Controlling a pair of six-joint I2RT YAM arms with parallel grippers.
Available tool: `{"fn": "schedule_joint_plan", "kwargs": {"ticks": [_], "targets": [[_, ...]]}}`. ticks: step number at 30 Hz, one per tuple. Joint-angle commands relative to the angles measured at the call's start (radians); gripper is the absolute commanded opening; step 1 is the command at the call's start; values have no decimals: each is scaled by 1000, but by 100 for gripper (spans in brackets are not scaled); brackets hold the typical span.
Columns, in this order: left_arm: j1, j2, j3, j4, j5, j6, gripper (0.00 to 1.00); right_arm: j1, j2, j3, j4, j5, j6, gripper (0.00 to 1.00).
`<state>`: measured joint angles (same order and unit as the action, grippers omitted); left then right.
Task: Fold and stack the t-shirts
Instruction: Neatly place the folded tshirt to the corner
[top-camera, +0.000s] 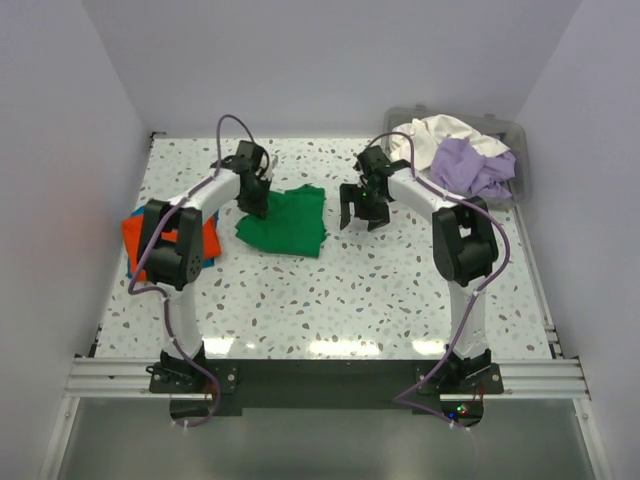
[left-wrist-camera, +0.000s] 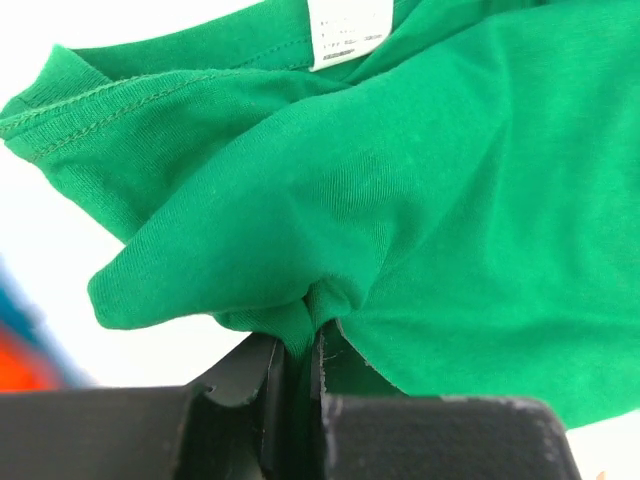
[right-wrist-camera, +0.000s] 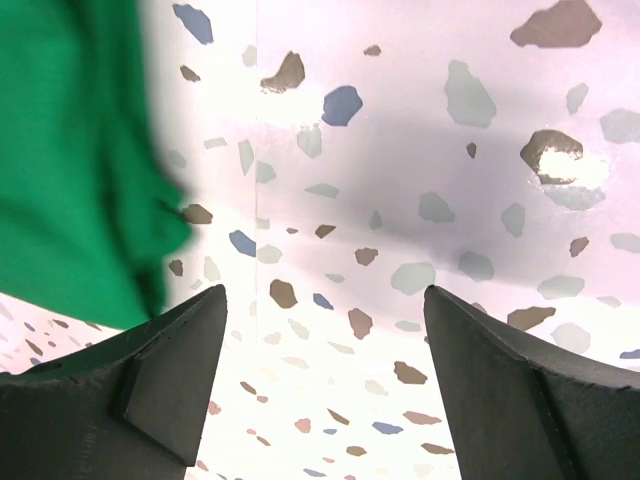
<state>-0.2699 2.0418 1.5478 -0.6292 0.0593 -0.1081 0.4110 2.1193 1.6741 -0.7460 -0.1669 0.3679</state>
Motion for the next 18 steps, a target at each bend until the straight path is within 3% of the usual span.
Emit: {"fn": "schedule_joint_plan", "kwargs": {"ticks": [1,18], "targets": [[44,-144,-26,-118,-176,104,0,-3,-44,-7,-27,-2,-15,83],[192,-426,-92,-205,-277,232,0,-1,24,50,-53,-43,-47,83]]}}
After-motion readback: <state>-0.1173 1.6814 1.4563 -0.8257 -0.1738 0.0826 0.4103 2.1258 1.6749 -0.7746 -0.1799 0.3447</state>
